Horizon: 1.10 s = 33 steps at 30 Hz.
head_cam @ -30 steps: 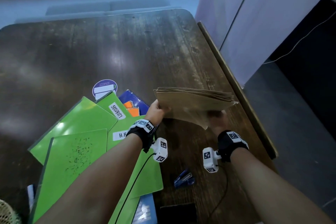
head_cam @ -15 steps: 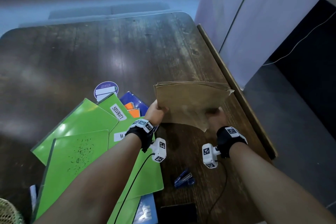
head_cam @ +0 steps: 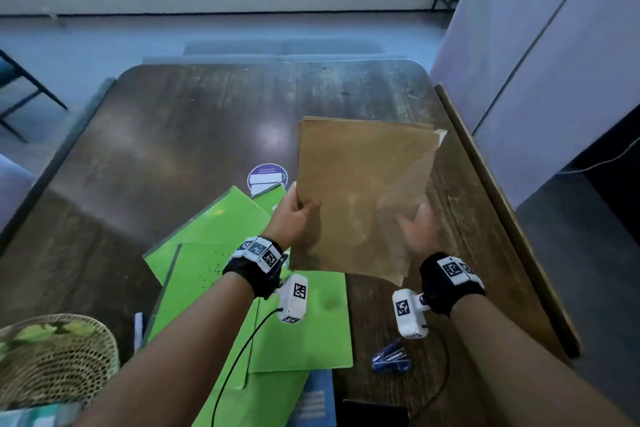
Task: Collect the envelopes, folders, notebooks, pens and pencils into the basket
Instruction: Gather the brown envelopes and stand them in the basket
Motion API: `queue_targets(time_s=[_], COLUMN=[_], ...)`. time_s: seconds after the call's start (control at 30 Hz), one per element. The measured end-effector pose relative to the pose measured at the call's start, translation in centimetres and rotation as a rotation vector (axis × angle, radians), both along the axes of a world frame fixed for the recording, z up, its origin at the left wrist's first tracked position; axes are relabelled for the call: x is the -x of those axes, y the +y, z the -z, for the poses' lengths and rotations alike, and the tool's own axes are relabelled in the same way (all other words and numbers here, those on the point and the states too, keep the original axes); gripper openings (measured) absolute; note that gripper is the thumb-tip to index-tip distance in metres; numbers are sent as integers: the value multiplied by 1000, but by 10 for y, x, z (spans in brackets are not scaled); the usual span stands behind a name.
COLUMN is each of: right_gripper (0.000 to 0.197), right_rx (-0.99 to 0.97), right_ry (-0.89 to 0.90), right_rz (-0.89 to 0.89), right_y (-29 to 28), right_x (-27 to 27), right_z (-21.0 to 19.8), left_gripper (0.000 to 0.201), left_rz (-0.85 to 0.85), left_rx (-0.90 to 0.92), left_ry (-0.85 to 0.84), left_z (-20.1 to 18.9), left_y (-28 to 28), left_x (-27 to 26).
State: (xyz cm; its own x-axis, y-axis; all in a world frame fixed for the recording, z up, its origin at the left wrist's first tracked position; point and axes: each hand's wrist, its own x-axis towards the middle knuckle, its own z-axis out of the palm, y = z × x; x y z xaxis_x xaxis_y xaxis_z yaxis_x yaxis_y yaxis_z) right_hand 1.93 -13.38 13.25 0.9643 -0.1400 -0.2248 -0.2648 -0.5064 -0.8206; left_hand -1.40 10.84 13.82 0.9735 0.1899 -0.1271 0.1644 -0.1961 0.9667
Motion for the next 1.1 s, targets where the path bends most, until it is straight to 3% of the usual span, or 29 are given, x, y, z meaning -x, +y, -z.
queue_targets(time_s=[0.2, 0.43, 0.57, 0.87, 1.0, 1.1], right_gripper=[46, 60, 50, 51, 56, 37], right_rx=[-62, -89, -141, -298, -301, -285], right_ry=[-33, 3, 24, 137, 222, 260], right_rz=[-143, -254, -265, -365, -463, -501], right_y=[96, 223, 289, 421, 463, 485], right_x=[20, 73, 110, 198, 218, 233], right_z=[-11, -5, 1, 35, 75, 86], left_gripper=[28, 27, 28, 32, 36, 38], left_rz=[-100, -234, -285, -398, -448, -419], left_rx=[81, 1, 43, 129, 130, 95], left_ry=[-4, -37, -13, 87, 165, 235], left_z=[-20, -6, 8, 27, 38, 53], left_y=[85, 210, 270, 403, 450, 481], left_x=[55, 130, 171, 253, 281, 298])
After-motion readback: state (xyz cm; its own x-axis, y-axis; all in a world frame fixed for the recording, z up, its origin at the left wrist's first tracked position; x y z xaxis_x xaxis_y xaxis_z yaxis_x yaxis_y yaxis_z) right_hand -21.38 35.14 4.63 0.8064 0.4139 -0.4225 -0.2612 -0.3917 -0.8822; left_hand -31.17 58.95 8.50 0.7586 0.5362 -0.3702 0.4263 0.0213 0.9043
